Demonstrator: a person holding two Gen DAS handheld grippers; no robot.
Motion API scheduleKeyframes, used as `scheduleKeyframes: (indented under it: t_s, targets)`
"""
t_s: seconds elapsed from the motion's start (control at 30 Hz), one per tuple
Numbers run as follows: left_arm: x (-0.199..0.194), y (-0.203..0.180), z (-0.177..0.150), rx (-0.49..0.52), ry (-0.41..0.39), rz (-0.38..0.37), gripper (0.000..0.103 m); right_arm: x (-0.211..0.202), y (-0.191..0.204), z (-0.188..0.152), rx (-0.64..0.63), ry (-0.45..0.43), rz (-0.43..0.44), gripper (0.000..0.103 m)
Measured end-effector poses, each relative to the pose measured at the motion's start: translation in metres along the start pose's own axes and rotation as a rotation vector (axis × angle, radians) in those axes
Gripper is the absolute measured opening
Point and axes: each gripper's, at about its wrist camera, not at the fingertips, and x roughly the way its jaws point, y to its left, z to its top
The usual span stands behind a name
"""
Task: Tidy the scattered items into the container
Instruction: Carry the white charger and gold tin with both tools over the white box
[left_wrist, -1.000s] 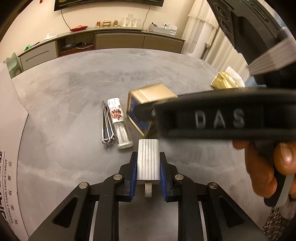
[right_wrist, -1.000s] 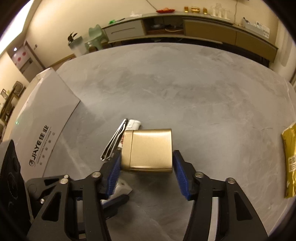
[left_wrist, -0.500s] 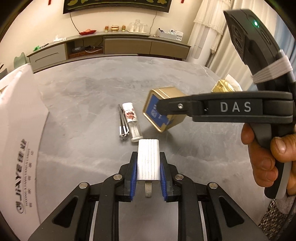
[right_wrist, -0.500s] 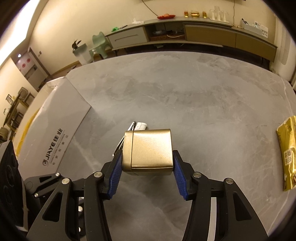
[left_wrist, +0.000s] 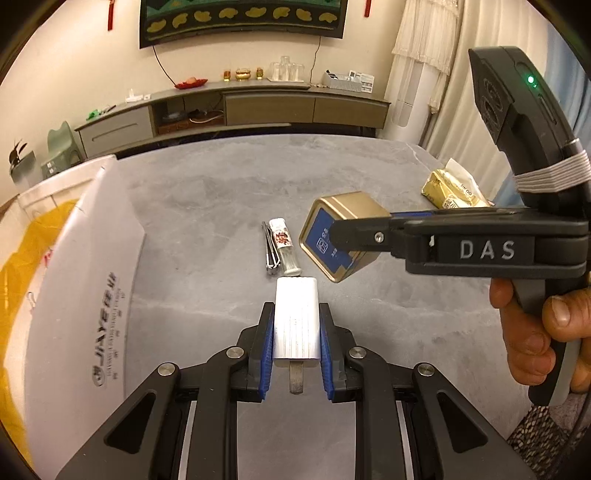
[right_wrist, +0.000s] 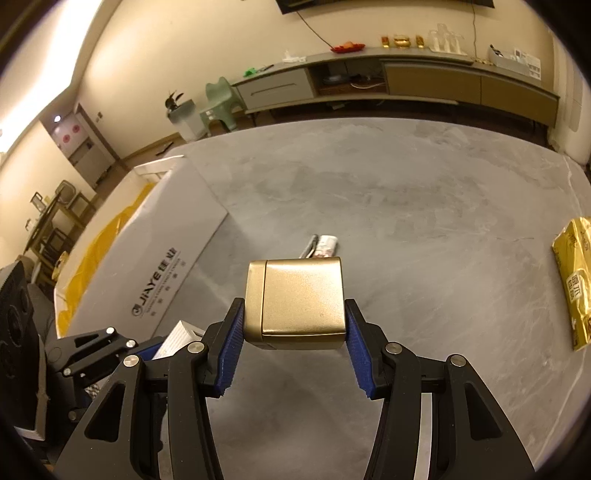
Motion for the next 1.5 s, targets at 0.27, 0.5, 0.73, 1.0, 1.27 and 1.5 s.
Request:
scheduleKeyframes:
  t_s: [0.27,0.5,0.73,1.0,1.27,1.5]
  targets:
    - [-0.030,0.002,-0.006,-0.005,-0.022,0.030,0.022,-0.011,0.013,-0.009,-0.016,-0.017,0.024,0.054]
    - [-0.049,0.004,-0.012,-0.012,-0.039,0.045,0.022,-0.019,0.021,-0.015,-0.033,-0.028,0.034,0.054]
    - [-0.061,0.005,-0.018,-0.024,-0.056,0.046,0.022,-0.021,0.035,-0.023,-0.066,-0.022,0.046,0.054]
    - [-0.078,0.010,-0.023,-0.032,-0.081,0.052,0.022,-0.028,0.053,-0.026,-0.101,-0.037,0.066,0.054]
    - [-0.095,0.024,-0.021,-0.058,-0.118,0.061,0.022,-0.037,0.071,-0.025,-0.134,-0.051,0.089,0.054]
    - [-0.104,0.040,-0.023,-0.087,-0.135,0.063,0.022,-0.042,0.089,-0.023,-0.163,-0.061,0.097,0.054]
